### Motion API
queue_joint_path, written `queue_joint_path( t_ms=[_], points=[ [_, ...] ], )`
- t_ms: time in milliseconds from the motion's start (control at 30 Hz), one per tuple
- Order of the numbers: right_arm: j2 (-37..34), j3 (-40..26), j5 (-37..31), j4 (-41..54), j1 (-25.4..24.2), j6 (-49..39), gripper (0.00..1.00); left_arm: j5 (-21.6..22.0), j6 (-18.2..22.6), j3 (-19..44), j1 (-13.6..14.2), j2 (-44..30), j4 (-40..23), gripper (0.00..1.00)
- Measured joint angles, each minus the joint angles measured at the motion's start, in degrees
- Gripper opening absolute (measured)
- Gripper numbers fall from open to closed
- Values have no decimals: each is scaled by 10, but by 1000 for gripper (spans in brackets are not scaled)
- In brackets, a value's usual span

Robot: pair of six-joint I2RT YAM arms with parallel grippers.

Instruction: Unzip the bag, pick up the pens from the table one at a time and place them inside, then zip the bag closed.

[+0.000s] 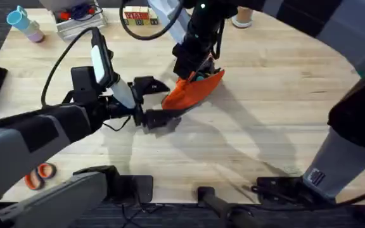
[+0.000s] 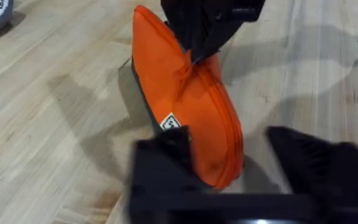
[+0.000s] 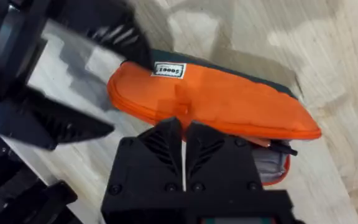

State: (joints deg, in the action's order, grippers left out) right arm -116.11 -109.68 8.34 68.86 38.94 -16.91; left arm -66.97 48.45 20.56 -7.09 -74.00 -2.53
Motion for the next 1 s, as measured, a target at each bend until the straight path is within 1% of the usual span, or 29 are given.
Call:
queue_joint_path(
  t_ms=[33, 67, 100, 133, 167, 267, 733, 1000],
  points=[
    [0, 0, 0, 0, 0, 0, 31, 0, 0, 0, 0, 0, 1, 545],
    [0, 0, 0, 0, 0, 0, 31, 0, 0, 0, 0, 0, 1, 406],
    [0, 0, 0, 0, 0, 0, 31, 2, 0, 0, 0, 0, 2, 239],
    [0, 0, 0, 1, 0, 0, 31, 4, 0, 0, 0, 0, 3, 103],
    [0, 0, 0, 1, 0, 0, 31, 7, 0, 0, -1, 0, 4, 60],
    [0, 0, 0, 2, 0, 0, 30, 8, 0, 0, -1, 0, 4, 46],
    [0, 0, 0, 1, -2, 0, 31, 8, 0, 0, -1, 0, 4, 41],
    [0, 0, 2, 2, -22, 0, 31, 9, 0, 0, -1, 0, 5, 41]
  ],
)
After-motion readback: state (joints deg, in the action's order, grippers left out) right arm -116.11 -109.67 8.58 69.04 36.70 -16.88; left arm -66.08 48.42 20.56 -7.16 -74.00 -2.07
